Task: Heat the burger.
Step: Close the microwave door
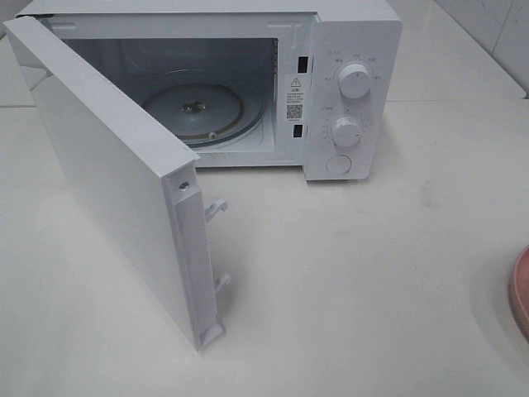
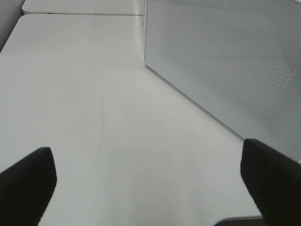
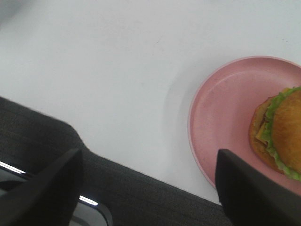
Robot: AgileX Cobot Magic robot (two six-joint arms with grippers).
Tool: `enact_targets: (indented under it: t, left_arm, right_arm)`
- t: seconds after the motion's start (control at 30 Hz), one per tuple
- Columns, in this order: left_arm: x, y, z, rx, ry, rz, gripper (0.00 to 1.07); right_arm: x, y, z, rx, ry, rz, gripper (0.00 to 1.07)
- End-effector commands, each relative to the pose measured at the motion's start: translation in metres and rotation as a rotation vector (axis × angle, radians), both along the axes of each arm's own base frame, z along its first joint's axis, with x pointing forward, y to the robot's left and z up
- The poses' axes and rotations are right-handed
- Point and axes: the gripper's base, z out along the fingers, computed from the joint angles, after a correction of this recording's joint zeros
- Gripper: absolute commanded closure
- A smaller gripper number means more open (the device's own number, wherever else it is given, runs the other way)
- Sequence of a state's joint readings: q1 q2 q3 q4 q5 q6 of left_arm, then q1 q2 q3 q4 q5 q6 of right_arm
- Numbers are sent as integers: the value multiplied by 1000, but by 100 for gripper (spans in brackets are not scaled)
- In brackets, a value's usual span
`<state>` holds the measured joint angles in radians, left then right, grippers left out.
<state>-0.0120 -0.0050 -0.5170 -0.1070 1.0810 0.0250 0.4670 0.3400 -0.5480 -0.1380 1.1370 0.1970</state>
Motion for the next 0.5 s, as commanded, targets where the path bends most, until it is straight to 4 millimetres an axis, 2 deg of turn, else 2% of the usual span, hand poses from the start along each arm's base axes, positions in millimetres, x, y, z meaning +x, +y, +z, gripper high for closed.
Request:
enact_targets:
  t: [0.03, 0.2, 0.5]
  left_arm:
    - [0, 0, 1, -3, -15, 2, 7]
    - [0, 0, 1, -3, -15, 2, 7]
    - [0, 0, 1, -3, -15, 2, 7]
  right_arm:
    - [-5, -3, 0, 8, -48, -7, 31]
    - [-19, -5, 5, 89, -202, -68, 31]
    - [-32, -8, -1, 123, -342, -147, 31]
